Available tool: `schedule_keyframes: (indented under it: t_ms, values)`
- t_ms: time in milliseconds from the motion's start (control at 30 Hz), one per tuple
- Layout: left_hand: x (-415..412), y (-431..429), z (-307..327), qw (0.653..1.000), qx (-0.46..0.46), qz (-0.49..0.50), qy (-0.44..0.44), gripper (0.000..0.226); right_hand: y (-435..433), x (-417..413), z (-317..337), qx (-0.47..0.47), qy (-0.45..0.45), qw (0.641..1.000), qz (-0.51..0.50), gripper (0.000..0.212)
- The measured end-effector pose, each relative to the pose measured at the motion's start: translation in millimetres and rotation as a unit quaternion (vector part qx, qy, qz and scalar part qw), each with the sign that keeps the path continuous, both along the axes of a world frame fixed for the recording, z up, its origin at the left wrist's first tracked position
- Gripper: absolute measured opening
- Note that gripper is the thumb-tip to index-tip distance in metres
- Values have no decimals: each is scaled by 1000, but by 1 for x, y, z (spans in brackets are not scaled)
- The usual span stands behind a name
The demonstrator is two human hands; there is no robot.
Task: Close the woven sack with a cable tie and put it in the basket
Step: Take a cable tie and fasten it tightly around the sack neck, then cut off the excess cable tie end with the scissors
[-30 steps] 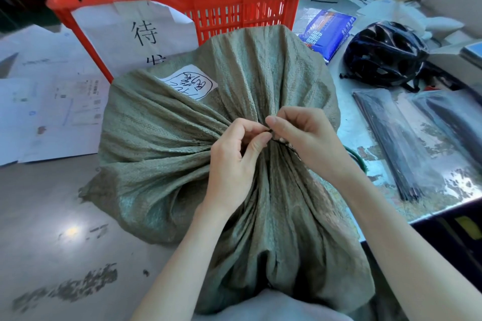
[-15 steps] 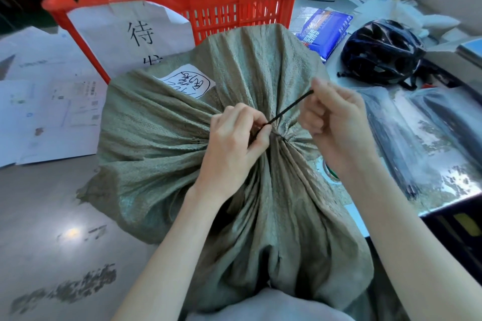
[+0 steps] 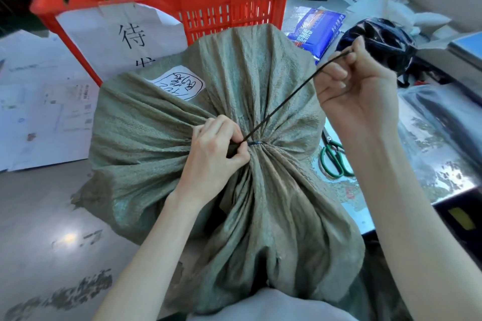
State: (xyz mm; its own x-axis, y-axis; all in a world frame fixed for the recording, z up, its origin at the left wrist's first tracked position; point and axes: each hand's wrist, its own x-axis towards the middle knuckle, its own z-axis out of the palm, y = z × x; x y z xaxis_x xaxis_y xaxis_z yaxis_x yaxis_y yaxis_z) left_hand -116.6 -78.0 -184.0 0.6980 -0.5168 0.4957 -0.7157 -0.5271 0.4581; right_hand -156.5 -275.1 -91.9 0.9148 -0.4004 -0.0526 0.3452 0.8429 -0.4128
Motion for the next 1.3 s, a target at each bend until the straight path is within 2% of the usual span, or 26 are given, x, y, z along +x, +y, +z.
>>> schedule_keyframes:
  t_ms: [133, 300, 467, 567, 700, 800, 900, 967, 1067, 1200, 1300]
  values:
    - [0, 1, -2, 1000, -7, -1, 12, 10, 0, -1, -3, -15, 0, 1000, -2, 34]
    - [-3, -2, -5, 1000, -17, 9, 16, 11, -3, -6, -8, -150, 41, 987, -36, 42]
    - [-7, -1, -5, 999, -24, 5, 21, 14, -5, -8, -20, -234, 35, 971, -34, 45]
    - [-7, 2, -7, 997, -59, -9, 47, 15, -8, -9, -35, -276, 75, 957, -39, 47]
    - [-7, 4, -13, 993, -95, -5, 68, 12, -25, -13, -67, -376, 173, 907, -75, 34]
    - [-7, 3, -18, 991, -114, 1, 76, 10, -45, -19, -90, -388, 253, 881, -95, 34]
    - [-7, 2, -21, 988, -125, 2, 91, 11, -67, -23, -117, -403, 349, 839, -112, 34]
    - [-6, 2, -22, 987, -127, 0, 97, 12, -79, -26, -134, -420, 404, 803, -120, 31]
    - [-5, 2, -24, 986, -129, -3, 104, 14, -92, -27, -156, -456, 471, 746, -113, 16]
    - [-5, 2, -26, 986, -127, -5, 107, 16, -104, -25, -187, -527, 528, 657, -111, 22]
    - [-4, 2, -28, 986, -129, -1, 107, 17, -110, -24, -203, -580, 550, 596, -81, 15]
